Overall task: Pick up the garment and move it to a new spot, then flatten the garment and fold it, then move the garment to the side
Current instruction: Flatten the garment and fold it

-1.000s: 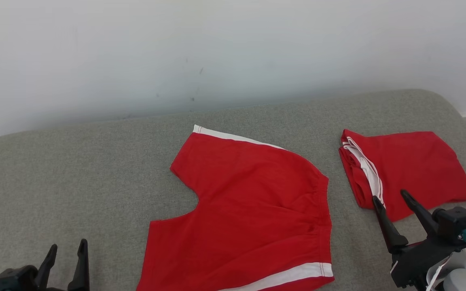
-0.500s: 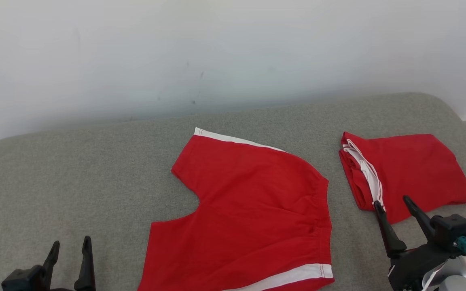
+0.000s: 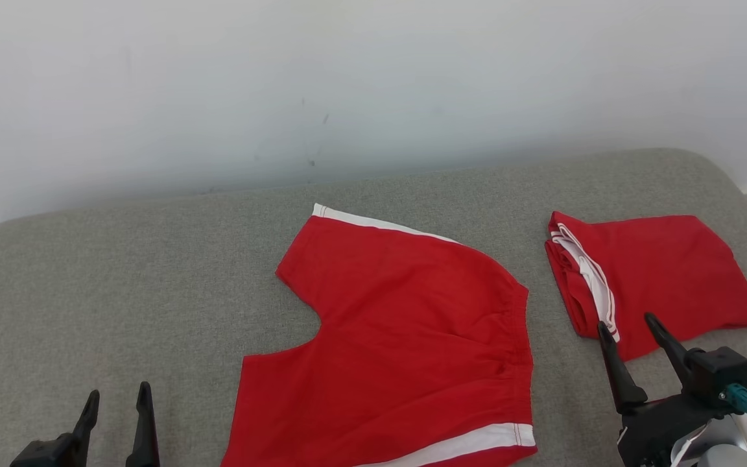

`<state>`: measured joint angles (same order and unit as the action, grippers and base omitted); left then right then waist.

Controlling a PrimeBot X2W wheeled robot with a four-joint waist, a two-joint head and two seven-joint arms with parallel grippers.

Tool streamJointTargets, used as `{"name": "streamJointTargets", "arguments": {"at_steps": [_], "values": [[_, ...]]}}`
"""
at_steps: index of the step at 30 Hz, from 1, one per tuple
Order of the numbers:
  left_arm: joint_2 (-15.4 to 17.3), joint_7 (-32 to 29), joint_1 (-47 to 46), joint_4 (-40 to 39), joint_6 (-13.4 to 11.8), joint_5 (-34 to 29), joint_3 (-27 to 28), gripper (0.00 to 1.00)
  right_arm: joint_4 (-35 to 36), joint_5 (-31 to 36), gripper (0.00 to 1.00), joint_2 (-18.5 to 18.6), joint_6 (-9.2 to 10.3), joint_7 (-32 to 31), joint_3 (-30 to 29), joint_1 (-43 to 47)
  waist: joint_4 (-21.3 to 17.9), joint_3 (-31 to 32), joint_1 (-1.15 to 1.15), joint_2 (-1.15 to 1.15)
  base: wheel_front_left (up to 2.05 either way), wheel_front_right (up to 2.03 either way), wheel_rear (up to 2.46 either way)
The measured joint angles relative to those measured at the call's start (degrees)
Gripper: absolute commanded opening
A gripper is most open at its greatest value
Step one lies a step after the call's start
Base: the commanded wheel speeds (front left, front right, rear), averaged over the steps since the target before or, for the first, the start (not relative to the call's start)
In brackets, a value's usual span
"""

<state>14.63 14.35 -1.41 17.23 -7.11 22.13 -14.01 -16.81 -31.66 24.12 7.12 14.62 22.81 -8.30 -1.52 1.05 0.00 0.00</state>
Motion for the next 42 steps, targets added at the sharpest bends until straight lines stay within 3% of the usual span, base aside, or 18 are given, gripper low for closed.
{"name": "streamJointTargets", "arguments": {"at_steps": [18, 33, 42], "values": [[-1.0, -0.1, 1.0, -1.4, 0.0, -4.3, 0.2, 1.00, 0.4, 2.7, 1.00, -1.4, 0.00, 0.0, -2.6, 2.2, 0.9, -0.4, 0.00, 0.00, 0.00, 0.00, 0.00], [0.5, -3.8, 1.0, -3.3, 0.1, -7.8, -1.9, 1.00, 0.5, 4.6, 1.00, -2.8, 0.00, 0.0, -3.5, 3.1, 3.2, -0.1, 0.00, 0.00, 0.00, 0.00, 0.00], [-0.1, -8.6, 2.9, -5.2, 4.3, -6.5, -7.0, 1.00, 0.5, 4.6, 1.00, -2.9, -0.08, 0.0, -3.8, 3.2, 3.7, -0.1, 0.00, 0.00, 0.00, 0.00, 0.00]]}}
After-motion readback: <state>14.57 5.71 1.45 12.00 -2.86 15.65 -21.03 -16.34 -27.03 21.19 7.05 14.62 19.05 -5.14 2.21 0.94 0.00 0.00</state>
